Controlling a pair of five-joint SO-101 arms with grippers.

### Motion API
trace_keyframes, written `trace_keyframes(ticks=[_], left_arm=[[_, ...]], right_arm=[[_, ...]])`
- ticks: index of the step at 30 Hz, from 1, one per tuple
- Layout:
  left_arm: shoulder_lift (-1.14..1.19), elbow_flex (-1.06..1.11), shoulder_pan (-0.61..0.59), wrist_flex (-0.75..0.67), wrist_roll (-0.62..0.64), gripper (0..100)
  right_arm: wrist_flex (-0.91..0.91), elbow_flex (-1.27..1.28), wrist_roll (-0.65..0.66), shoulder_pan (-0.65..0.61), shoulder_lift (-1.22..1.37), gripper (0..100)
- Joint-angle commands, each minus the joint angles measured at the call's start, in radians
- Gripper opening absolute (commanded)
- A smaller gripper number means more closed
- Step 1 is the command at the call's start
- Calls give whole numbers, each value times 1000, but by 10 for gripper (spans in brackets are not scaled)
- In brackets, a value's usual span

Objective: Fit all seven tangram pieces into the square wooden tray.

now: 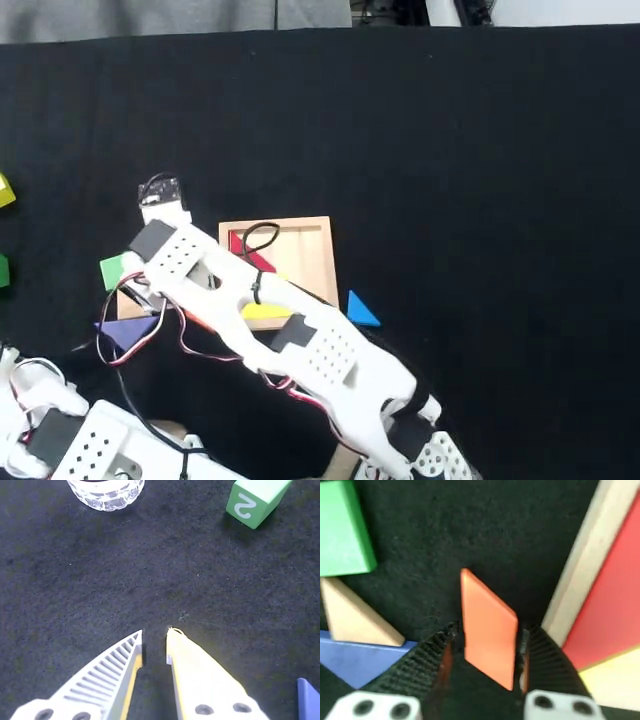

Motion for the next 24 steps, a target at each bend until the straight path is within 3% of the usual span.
trace_keyframes(ticks=[1,3,16,24], left_arm=[[-12,16,33,5,8,95],[-12,16,33,5,8,95],[-12,16,33,5,8,95],[-12,16,33,5,8,95]], right_arm=[[31,-64,-2,8,27,49],[43,-90,-2,8,47,8],[252,-426,9,92,82,25],[256,-607,285,100,79,25]])
